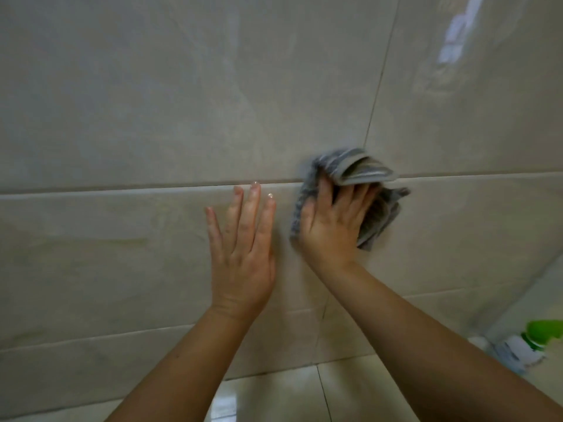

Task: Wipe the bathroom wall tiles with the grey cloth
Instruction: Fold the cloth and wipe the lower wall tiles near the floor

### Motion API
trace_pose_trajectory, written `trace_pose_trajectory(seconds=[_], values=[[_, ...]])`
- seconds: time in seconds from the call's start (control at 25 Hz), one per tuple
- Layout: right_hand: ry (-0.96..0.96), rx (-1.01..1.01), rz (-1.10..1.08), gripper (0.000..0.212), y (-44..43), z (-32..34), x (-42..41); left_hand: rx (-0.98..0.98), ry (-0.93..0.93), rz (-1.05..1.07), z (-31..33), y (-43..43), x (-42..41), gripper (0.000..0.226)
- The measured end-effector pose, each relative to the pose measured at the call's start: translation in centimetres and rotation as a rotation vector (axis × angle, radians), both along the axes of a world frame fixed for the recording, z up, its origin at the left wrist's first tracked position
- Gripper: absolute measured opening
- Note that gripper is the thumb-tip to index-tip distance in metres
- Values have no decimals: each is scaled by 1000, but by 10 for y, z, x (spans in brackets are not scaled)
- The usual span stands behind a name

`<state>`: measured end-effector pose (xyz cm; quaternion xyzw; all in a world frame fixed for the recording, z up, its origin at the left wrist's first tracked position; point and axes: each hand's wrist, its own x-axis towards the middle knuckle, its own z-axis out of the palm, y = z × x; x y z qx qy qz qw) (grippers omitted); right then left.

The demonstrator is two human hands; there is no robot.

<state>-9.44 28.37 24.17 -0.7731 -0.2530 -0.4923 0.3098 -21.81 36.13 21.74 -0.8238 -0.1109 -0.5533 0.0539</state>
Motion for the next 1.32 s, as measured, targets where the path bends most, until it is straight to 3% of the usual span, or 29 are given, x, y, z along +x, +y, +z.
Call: trace_pose_trajectory(seconds=[0.16, 0.24, 0.32, 0.4, 0.52, 0.64, 0.84, 1.0, 1.12, 1.32], values=[[-183, -477, 106, 48, -15, -44, -24, -63, -27, 38, -9, 28, -27, 63], [-235, -468, 64, 47, -20, -23, -17, -112, -51, 83, -6, 42, -35, 63], [-167, -255, -15, 48, 4, 13, -21, -117, -60, 121, -1, 50, -40, 61], [-158, -164, 58, 50, 36, 25, -34, -106, -55, 171, 3, 51, -45, 61], [-281, -440, 282, 44, 34, -27, -43, -106, -11, 225, 12, 53, -58, 65], [-309, -612, 284, 32, 4, -56, -35, -74, 69, 263, 19, 55, -86, 71], [-196, -193, 160, 45, 42, 21, -52, -52, 102, 309, 22, 60, -109, 76], [-332, -450, 356, 41, 63, -40, -68, -56, 179, 279, -14, 70, -129, 71], [-399, -634, 342, 31, 46, -72, -67, -72, 248, 304, -32, 97, -152, 69], [-293, -179, 215, 38, 108, 8, -95, -181, 170, 392, -37, 129, -164, 66]])
